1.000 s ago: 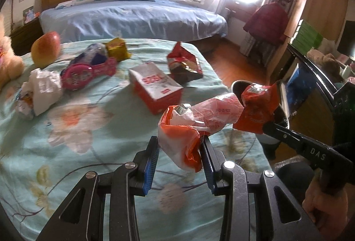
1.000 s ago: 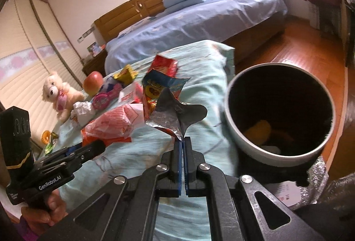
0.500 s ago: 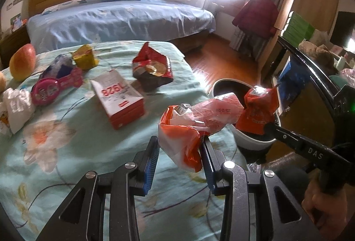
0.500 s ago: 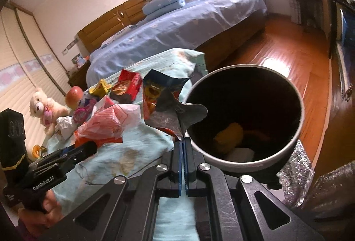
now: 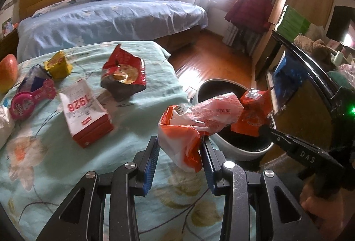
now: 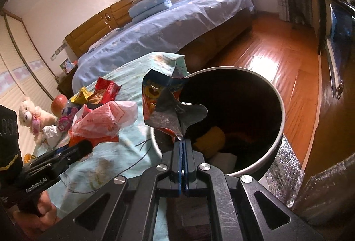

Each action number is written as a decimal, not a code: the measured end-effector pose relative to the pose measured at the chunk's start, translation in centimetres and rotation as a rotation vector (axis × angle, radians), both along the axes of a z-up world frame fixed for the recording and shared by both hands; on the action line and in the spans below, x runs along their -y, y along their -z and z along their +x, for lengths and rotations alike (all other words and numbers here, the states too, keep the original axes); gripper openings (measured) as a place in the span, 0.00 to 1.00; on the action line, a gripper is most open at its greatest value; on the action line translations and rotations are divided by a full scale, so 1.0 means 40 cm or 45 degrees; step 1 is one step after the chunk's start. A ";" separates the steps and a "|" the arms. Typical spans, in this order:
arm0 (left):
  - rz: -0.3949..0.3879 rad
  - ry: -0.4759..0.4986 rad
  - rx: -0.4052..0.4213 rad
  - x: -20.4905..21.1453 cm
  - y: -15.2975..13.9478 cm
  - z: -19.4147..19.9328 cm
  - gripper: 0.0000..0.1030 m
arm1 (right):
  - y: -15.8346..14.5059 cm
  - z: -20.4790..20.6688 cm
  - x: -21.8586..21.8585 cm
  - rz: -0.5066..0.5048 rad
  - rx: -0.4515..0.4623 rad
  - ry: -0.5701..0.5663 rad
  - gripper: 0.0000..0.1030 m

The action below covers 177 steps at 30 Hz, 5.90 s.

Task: Collect trash
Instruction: 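Carry both held items over the bin and open both tools to drop them, then grasp the white-red printed carton with the right tool while the left grasps crumpled tissue, then carry the white-red carton over the bin with the right tool while the left holds the tissue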

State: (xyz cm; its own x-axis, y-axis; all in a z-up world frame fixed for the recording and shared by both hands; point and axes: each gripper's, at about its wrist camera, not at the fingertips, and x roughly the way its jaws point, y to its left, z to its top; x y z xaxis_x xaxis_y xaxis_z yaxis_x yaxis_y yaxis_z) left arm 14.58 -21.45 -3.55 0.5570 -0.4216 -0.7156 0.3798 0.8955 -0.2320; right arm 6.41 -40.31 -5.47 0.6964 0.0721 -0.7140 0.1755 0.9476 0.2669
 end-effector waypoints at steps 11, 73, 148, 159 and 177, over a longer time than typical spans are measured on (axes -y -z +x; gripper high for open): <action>0.014 0.055 -0.009 0.072 0.003 0.051 0.36 | 0.005 0.020 0.051 -0.014 -0.026 0.051 0.01; 0.063 -0.238 0.008 -0.247 -0.017 -0.122 0.62 | 0.001 0.094 -0.178 0.033 -0.024 -0.176 0.71; 0.015 -0.493 0.038 -0.574 0.004 -0.033 0.02 | 0.034 0.204 -0.482 -0.059 -0.038 -0.472 0.54; -0.005 -0.348 0.070 -0.476 -0.024 -0.100 0.02 | 0.013 0.148 -0.430 -0.040 -0.009 -0.411 0.54; -0.013 -0.176 0.078 -0.333 -0.041 -0.128 0.01 | -0.019 0.065 -0.303 -0.031 0.034 -0.271 0.54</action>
